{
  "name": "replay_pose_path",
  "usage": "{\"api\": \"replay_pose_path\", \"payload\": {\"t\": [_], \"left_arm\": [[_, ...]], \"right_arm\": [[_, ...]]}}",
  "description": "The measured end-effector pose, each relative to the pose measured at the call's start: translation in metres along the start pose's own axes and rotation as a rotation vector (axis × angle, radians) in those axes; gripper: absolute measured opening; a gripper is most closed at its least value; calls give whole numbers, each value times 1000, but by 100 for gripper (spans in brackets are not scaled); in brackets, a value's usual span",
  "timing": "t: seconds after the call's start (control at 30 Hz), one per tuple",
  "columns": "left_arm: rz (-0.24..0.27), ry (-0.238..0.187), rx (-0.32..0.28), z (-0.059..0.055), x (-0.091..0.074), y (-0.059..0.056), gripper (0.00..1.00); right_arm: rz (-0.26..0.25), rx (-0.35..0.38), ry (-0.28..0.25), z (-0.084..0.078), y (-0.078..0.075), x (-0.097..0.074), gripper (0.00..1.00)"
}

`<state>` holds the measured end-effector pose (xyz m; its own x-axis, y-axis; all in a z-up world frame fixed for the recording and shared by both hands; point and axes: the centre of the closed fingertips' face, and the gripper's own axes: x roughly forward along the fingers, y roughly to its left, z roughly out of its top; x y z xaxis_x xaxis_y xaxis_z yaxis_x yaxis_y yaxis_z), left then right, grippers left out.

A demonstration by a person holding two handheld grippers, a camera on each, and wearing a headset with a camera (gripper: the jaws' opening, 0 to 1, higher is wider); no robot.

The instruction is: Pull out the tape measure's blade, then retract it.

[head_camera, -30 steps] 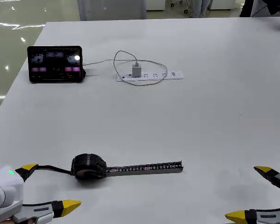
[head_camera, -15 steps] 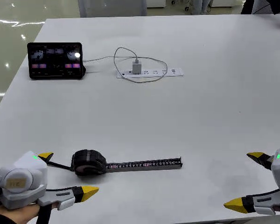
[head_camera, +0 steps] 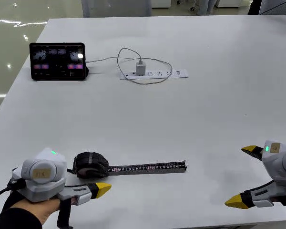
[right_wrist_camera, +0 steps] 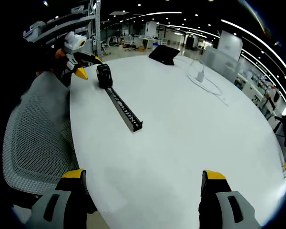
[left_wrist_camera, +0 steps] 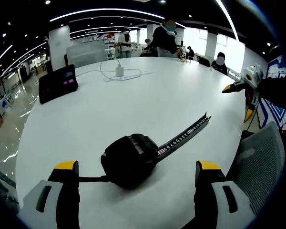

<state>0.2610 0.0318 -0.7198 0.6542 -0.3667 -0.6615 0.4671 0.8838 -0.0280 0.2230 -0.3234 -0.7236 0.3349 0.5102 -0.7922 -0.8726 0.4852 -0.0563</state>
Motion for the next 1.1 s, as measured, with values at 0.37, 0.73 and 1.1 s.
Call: {"api": "replay_pose_path", "payload": {"t": [0.37, 0.73, 1.1], "left_arm": [[73, -89, -120, 15, 16, -3, 99], [172, -205, -205, 22, 21, 8, 99], [204, -217, -217, 15, 31, 8, 99]], "right_arm": [[77, -63, 63, 15, 3, 13, 99], [111, -145, 81, 40, -6, 26, 99], [177, -261, 111, 59, -5, 50, 99]]}}
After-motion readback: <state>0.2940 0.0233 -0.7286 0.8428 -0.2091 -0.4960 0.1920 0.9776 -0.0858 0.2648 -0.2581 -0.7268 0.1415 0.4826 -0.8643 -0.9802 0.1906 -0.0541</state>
